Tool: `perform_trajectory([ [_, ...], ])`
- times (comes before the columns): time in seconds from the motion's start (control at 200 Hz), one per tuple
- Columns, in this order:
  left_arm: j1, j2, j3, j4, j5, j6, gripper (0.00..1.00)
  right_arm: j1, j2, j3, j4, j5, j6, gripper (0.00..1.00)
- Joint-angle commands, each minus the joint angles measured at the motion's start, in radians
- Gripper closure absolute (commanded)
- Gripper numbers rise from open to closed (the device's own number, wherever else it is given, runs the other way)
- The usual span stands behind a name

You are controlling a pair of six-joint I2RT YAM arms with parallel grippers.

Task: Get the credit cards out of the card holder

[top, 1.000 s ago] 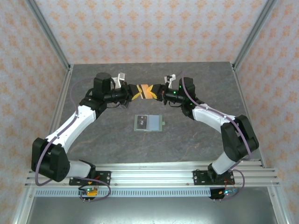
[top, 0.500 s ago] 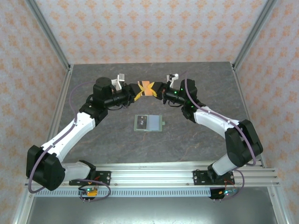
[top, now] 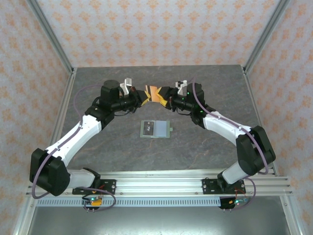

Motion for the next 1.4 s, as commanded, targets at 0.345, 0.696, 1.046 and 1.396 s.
perform_trajectory([
  [0.345, 0.073, 0.155, 0.349, -0.813, -0.609, 0.723, 0.99, -0.003, -0.042, 0.083, -0.556, 0.253, -0.312, 0.18],
  [0.696, 0.127, 0.39, 0.577, -0.984, -0.971, 0.753, 1.0, -0.004, -0.064, 0.071, -0.585, 0.261, -0.339, 0.07],
  [1.046, 0.154, 0.555, 0.669, -0.95, -0.877, 0.925, 1.0, -0.004, -0.058, 0.061, -0.568, 0.244, -0.321, 0.06],
  [1.396, 0.18, 0.597, 0.695, -0.874, -0.737, 1.098, 1.0, -0.002, -0.056, 0.069, -0.582, 0.245, -0.306, 0.06],
])
